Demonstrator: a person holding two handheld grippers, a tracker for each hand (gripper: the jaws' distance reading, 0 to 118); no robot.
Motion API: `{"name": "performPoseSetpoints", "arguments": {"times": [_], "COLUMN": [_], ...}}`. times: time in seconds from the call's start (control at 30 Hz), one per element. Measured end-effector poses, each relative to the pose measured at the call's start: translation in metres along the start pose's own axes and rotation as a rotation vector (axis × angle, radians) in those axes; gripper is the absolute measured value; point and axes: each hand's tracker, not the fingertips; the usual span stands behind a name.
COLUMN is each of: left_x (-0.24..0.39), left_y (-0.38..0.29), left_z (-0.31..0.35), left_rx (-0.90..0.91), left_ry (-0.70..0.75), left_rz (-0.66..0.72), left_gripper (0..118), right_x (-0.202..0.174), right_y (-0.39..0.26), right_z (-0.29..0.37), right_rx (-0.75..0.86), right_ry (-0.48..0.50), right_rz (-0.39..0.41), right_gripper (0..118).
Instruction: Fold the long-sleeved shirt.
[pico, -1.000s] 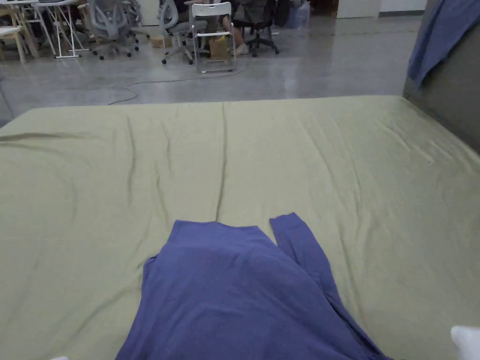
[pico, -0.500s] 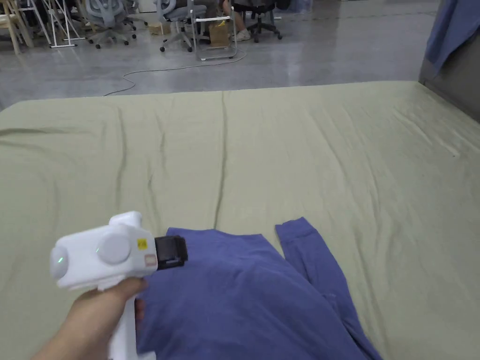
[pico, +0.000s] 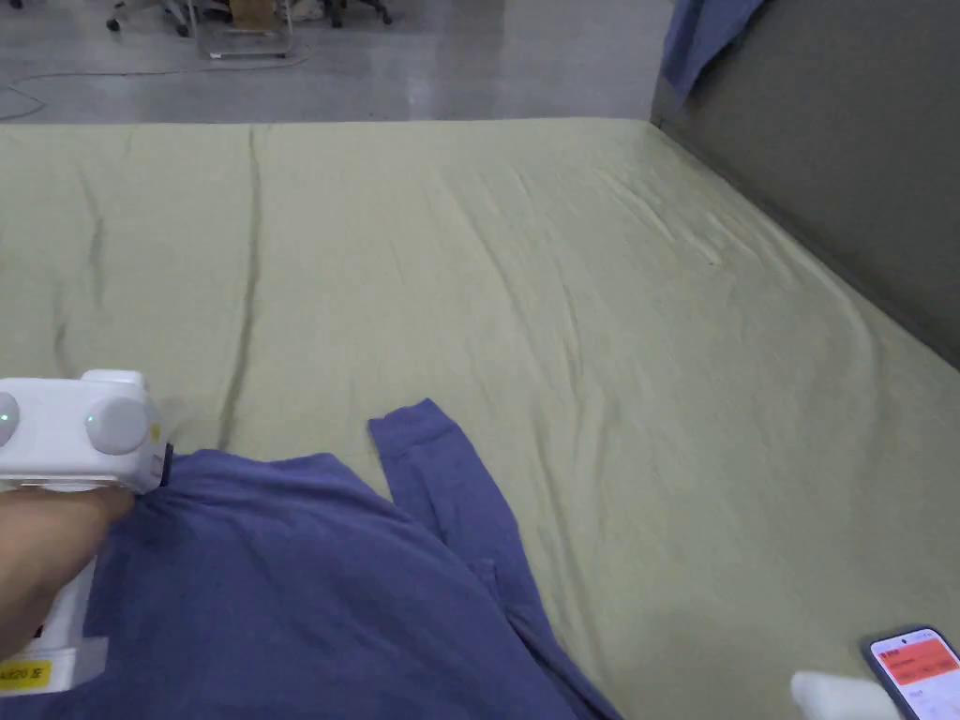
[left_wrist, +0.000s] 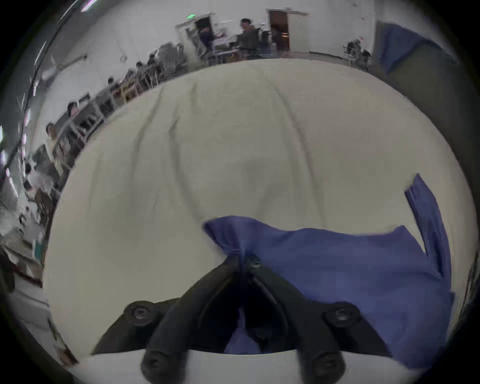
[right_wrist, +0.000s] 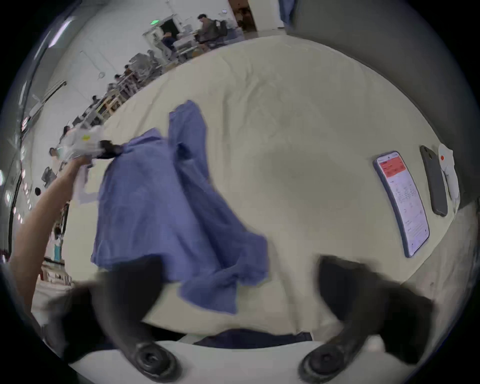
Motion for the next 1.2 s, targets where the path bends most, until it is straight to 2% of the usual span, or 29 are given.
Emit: {"name": "performPoseSetpoints", "arguments": {"times": [0.03, 0.13, 0.2, 0.23, 0.27, 0.33, 0.4, 0.5, 0.53, 0.6, 0.67, 0.7, 0.8, 0.93, 1.03, 1.2], "left_x": [-0.002, -0.021, -0.038, -0.039, -0.044, -0.049, -0.057, -0.074, -0.082, -0.099, -0.117, -0.127, -0.152, -0.185, -0.206, -0.238], "left_y": [0.000, 0.006, 0.011, 0.009, 0.010, 0.008, 0.004, -0.011, -0.016, -0.027, -0.035, -0.035, -0.018, 0.024, 0.057, 0.111], "left_z": [0.003, 0.014, 0.026, 0.039, 0.048, 0.071, 0.100, 0.151, 0.170, 0.206, 0.243, 0.260, 0.300, 0.329, 0.341, 0.353], "left_rx": [0.002, 0.033, 0.031, 0.043, 0.071, 0.105, 0.141, 0.201, 0.229, 0.275, 0.324, 0.366, 0.465, 0.524, 0.593, 0.659], "left_ry": [-0.027, -0.058, -0.106, -0.133, -0.139, -0.137, -0.191, -0.263, -0.280, -0.316, -0.336, -0.331, -0.285, -0.272, -0.235, -0.237], "left_rz": [0.015, 0.102, 0.192, 0.213, 0.217, 0.192, 0.197, 0.209, 0.216, 0.246, 0.288, 0.311, 0.328, 0.436, 0.518, 0.614], "left_gripper": [0, 0, 0, 0, 0, 0, 0, 0, 0, 0, 0, 0, 0, 0, 0, 0], "right_x": [0.005, 0.017, 0.016, 0.014, 0.011, 0.000, -0.014, -0.027, -0.032, -0.043, -0.064, -0.073, -0.094, -0.124, -0.144, -0.177], "right_y": [0.003, 0.005, 0.004, 0.001, 0.000, -0.004, -0.003, -0.005, -0.005, -0.003, 0.004, 0.013, 0.064, 0.156, 0.226, 0.331], "right_z": [0.000, -0.019, -0.030, -0.036, -0.039, -0.037, -0.026, 0.010, 0.028, 0.063, 0.094, 0.107, 0.132, 0.169, 0.199, 0.240], "right_rx": [0.028, -0.143, -0.189, -0.205, -0.202, -0.178, -0.131, 0.033, 0.117, 0.292, 0.486, 0.558, 0.644, 0.747, 0.775, 0.796], "right_ry": [-0.030, 0.046, 0.069, 0.074, 0.079, 0.054, 0.071, 0.150, 0.157, 0.128, 0.004, -0.019, 0.014, -0.035, -0.025, -0.072], "right_rz": [0.008, -0.103, -0.151, -0.167, -0.159, -0.105, -0.048, -0.042, -0.017, 0.066, 0.204, 0.265, 0.280, 0.318, 0.312, 0.312], "right_gripper": [116, 116, 116, 112, 90, 26, 16, 14, 14, 14, 14, 14, 14, 14, 14, 14]}}
